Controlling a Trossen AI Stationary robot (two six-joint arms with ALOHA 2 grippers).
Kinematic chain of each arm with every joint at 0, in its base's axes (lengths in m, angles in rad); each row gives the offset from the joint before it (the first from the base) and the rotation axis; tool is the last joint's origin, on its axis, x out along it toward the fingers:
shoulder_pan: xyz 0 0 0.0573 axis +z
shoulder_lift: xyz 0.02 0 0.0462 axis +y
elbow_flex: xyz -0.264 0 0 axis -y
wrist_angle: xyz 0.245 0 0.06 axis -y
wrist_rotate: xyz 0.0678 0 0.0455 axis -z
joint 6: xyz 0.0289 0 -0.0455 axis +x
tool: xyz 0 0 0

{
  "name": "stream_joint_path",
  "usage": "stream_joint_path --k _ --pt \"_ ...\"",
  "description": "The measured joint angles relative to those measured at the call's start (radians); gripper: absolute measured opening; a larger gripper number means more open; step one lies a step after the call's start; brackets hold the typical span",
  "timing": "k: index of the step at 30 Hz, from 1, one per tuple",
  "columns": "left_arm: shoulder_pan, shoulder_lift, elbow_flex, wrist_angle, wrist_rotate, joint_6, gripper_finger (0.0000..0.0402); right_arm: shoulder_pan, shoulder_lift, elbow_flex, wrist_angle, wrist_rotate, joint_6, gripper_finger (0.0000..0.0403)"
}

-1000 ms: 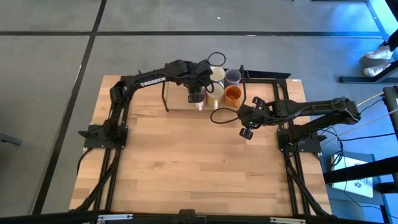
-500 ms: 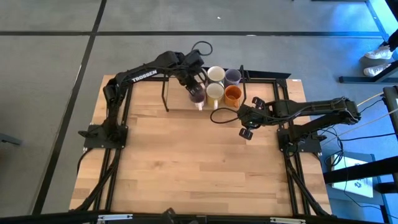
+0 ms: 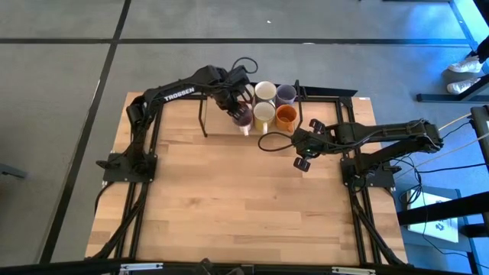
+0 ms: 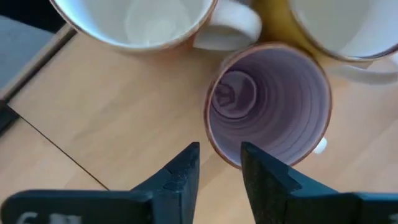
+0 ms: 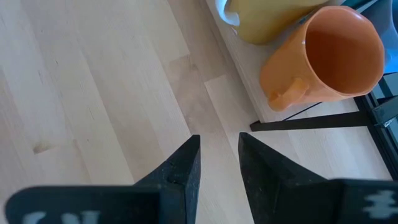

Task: Place coffee mugs
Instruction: Put the purple mug on the shelf aligned with the orange mug

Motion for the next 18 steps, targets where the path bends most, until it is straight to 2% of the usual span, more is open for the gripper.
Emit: stream_joint_path --k 6,12,18 --pt "0.001 0.0 -0.029 0.024 -0.038 -0.032 0.0147 0.0 0.0 0.0 0.0 0.0 -0.001 0.0097" --pt "-0.001 0.0 -0.029 0.076 -0.057 -0.022 0.015 0.0 0.0 0.0 0.001 0.0 -0.003 0.0097" --pt "0.004 0.032 -0.03 0.06 -0.053 -0.017 0.0147 0.0 0.0 0.0 0.0 0.0 -0.004 0.0097"
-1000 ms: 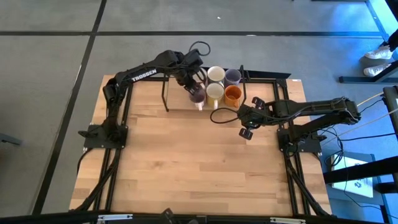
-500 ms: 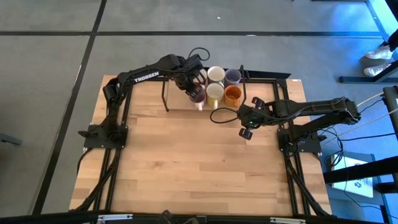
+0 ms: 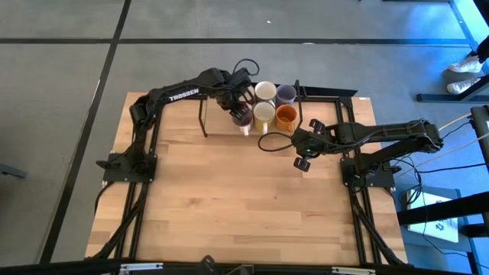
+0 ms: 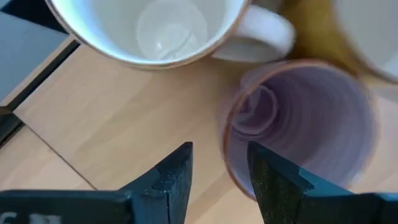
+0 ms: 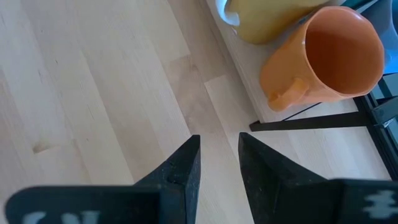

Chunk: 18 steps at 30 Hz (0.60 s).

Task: Place coffee mugs
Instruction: Put the purple mug on the shelf aligned with the orange mug

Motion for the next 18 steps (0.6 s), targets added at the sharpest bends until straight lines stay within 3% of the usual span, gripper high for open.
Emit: stream_joint_path --k 13,18 --pt "-0.003 0.032 0.001 0.004 0.001 0.001 0.0145 0.0 0.0 0.0 -0.002 0.001 -0.021 0.0097" --pt "-0.007 0.04 0.001 0.0 0.004 0.001 0.0127 0.0 0.0 0.0 -0.001 0.009 -0.023 0.0097"
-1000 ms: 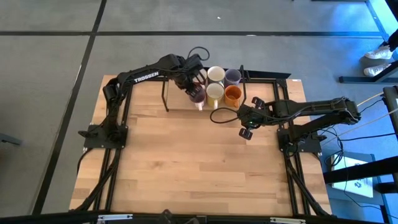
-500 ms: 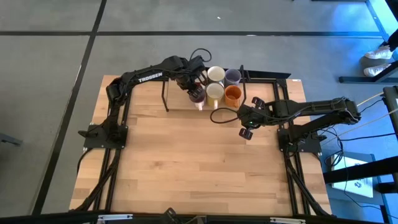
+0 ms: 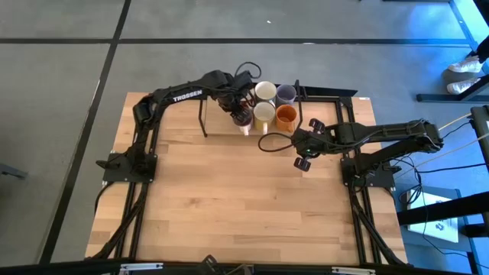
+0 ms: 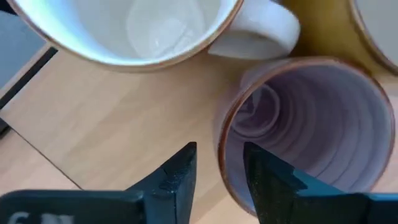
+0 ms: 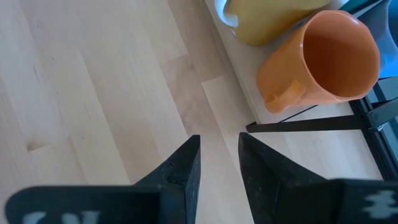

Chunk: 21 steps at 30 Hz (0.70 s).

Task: Place coffee mugs
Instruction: Put the purple mug on the shelf aligned with the orange mug

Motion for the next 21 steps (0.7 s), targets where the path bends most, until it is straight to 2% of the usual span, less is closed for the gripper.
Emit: stream_joint_path --k 12,21 --pt "0.0 0.005 0.0 0.0 0.001 0.005 0.0017 0.0 0.0 0.0 -0.001 0.002 0.0 0.0097" --pt "0.0 0.005 0.0 -0.002 -0.003 -0.005 0.0017 0.0 0.0 0.0 -0.001 0.002 0.0 0.0097"
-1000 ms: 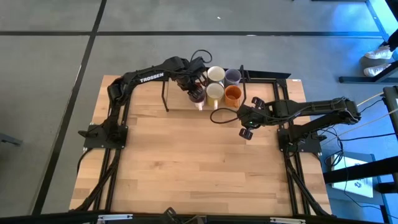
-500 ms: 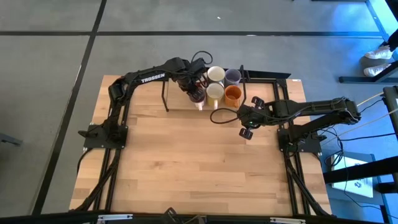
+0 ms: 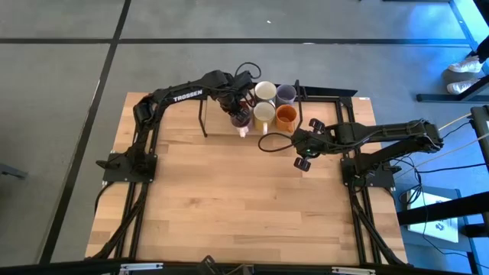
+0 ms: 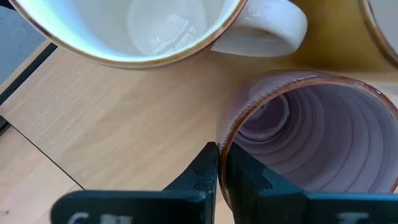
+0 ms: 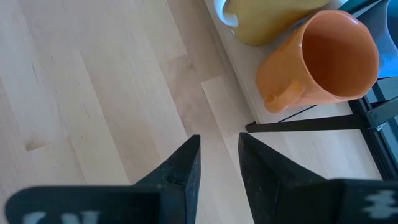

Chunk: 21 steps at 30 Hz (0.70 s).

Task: Place coffee mugs
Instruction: Put the purple mug on the shelf aligned with the orange mug

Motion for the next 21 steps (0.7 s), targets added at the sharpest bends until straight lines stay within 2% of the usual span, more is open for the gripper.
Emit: stream_joint_path --k 10,21 --pt "0.0 -0.004 0.034 -0.028 -0.034 -0.004 0.0011 0.0 0.0 0.0 0.004 0.0 0.002 0.0097" --pt "-0.001 0.002 0.034 -0.025 -0.026 0.005 0.0012 0.0 0.0 0.0 0.003 -0.002 0.02 0.0097"
